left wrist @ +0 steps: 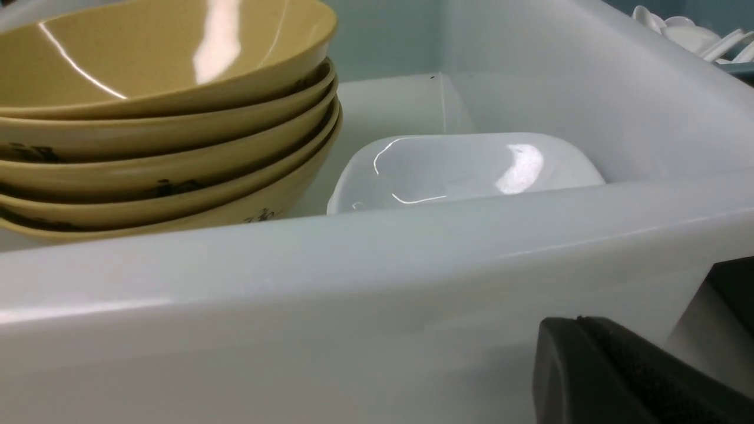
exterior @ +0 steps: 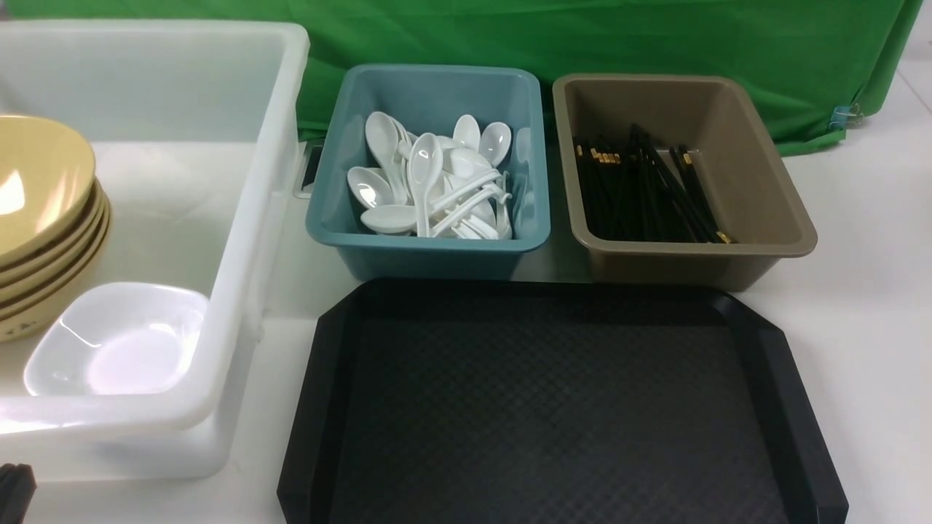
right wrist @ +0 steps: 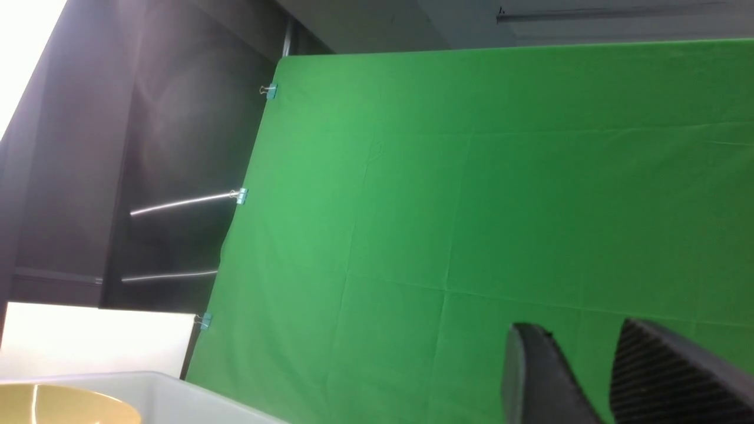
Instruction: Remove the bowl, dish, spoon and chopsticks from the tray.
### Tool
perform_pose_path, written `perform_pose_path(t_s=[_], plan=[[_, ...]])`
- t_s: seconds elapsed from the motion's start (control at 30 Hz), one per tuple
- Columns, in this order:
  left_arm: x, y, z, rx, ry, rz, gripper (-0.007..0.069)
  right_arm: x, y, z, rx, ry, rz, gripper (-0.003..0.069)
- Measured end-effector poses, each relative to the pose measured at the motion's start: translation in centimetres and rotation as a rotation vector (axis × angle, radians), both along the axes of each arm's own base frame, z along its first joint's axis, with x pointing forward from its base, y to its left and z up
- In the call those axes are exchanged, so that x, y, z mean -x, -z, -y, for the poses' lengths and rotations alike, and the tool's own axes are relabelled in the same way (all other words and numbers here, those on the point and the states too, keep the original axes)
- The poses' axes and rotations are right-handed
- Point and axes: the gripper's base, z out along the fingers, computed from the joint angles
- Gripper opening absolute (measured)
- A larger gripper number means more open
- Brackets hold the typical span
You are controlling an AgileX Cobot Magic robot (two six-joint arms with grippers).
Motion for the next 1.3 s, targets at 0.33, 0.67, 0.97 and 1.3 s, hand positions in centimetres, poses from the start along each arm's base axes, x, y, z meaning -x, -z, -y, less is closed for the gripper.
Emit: perform_pose_path(t_s=[0.33, 0.67, 0.97, 1.3], plan=[[0.0, 0.0, 0.0, 0.0, 0.0, 0.0, 0.0003, 0.0, 0.0, 0.0, 0.0, 0.0, 0.0, 0.0212], [0.0, 0.0, 0.0, 0.0, 0.0, 0.0, 0.0003, -0.1, 0.0, 0.1, -0.046, -0.023, -0.042, 0.0234], [0.0, 0.0, 0.0, 0.0, 0.0, 0.001, 0.0003, -0.9, 1.6, -0.2, 0.061, 0.026, -0.184, 0.0239], [0.0, 0.0, 0.0, 0.0, 0.0, 0.002, 0.0003, -4.8, 12.3, 0.3, 0.272, 0.583, -0.585, 0.0239]])
